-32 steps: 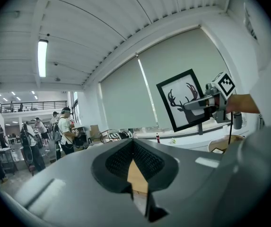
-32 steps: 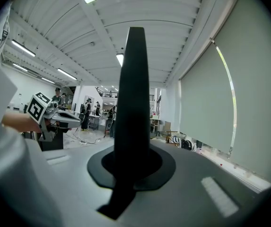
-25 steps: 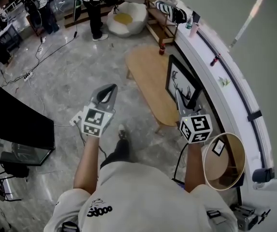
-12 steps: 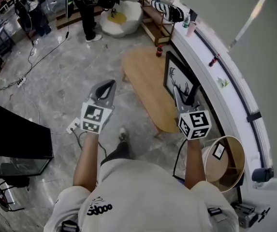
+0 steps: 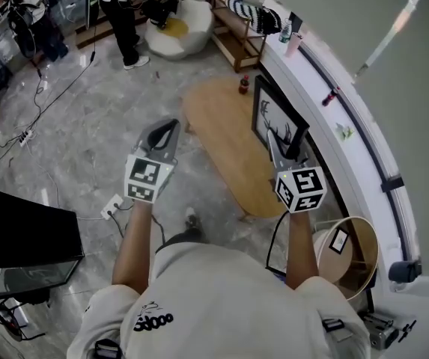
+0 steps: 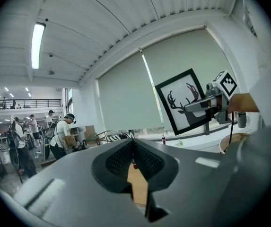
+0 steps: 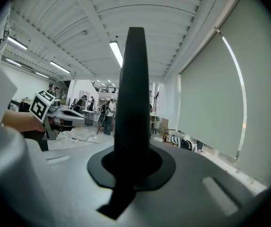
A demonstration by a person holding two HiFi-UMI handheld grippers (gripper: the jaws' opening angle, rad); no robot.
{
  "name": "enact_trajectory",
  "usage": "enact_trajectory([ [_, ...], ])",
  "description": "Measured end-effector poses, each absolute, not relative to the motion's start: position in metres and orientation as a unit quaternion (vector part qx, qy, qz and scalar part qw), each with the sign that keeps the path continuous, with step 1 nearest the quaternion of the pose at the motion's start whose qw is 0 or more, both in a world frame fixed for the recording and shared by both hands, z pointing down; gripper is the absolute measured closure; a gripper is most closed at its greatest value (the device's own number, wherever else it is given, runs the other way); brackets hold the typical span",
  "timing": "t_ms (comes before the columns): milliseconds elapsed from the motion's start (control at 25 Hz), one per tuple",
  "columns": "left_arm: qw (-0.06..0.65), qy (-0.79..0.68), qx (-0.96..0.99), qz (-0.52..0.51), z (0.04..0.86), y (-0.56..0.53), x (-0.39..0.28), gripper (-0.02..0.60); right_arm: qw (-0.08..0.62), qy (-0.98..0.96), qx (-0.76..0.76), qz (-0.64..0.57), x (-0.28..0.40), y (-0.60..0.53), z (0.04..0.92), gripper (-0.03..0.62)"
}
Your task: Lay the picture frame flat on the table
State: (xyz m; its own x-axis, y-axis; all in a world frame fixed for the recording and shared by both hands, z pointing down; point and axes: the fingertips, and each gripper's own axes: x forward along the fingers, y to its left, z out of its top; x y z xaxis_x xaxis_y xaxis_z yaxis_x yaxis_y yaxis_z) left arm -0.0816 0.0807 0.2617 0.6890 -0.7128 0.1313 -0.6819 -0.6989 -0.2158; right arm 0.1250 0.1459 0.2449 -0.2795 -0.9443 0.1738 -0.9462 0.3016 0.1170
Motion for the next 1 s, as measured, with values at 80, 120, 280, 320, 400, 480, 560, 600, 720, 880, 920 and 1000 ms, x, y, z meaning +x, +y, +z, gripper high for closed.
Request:
enact_trajectory([
  [80, 0.073, 0.379, -0.917, -0.104, 0.261, 0.066, -0.082, 0.572, 0.105, -0.799, 0.592, 0.006, 0.124, 0.130, 0.243, 0.580],
  [120, 0.072, 0.379, -0.917, -0.104, 0.261, 0.059, -0.082, 0.572, 0.106, -0.799, 0.592, 0.007, 0.123, 0.123, 0.244, 0.580],
  [280, 0.066, 0.380, -0.917, -0.105, 0.264, 0.034, -0.083, 0.572, 0.110, -0.800, 0.589, 0.011, 0.121, 0.097, 0.246, 0.580],
  [320, 0.065, 0.380, -0.917, -0.105, 0.265, 0.028, -0.084, 0.572, 0.111, -0.801, 0.588, 0.013, 0.120, 0.091, 0.247, 0.580],
  [400, 0.063, 0.381, -0.916, -0.106, 0.267, 0.017, -0.085, 0.572, 0.112, -0.802, 0.586, 0.015, 0.119, 0.079, 0.249, 0.580],
  [480, 0.062, 0.382, -0.916, -0.106, 0.268, 0.005, -0.086, 0.572, 0.112, -0.803, 0.585, 0.016, 0.117, 0.067, 0.250, 0.580],
  [560, 0.060, 0.384, -0.915, -0.107, 0.271, -0.009, -0.089, 0.572, 0.113, -0.804, 0.584, 0.019, 0.115, 0.053, 0.252, 0.580],
  [600, 0.058, 0.384, -0.915, -0.108, 0.272, -0.016, -0.091, 0.572, 0.115, -0.804, 0.583, 0.021, 0.113, 0.046, 0.254, 0.580],
  [720, 0.051, 0.384, -0.915, -0.111, 0.278, -0.036, -0.097, 0.572, 0.118, -0.805, 0.580, 0.027, 0.106, 0.023, 0.258, 0.580],
  [880, 0.045, 0.382, -0.916, -0.115, 0.285, -0.063, -0.107, 0.572, 0.122, -0.805, 0.580, 0.033, 0.097, -0.005, 0.262, 0.580],
  [920, 0.043, 0.382, -0.916, -0.115, 0.287, -0.071, -0.110, 0.572, 0.123, -0.804, 0.580, 0.033, 0.094, -0.012, 0.263, 0.580],
  [1000, 0.040, 0.381, -0.916, -0.115, 0.290, -0.085, -0.114, 0.572, 0.125, -0.804, 0.581, 0.035, 0.091, -0.025, 0.266, 0.580],
])
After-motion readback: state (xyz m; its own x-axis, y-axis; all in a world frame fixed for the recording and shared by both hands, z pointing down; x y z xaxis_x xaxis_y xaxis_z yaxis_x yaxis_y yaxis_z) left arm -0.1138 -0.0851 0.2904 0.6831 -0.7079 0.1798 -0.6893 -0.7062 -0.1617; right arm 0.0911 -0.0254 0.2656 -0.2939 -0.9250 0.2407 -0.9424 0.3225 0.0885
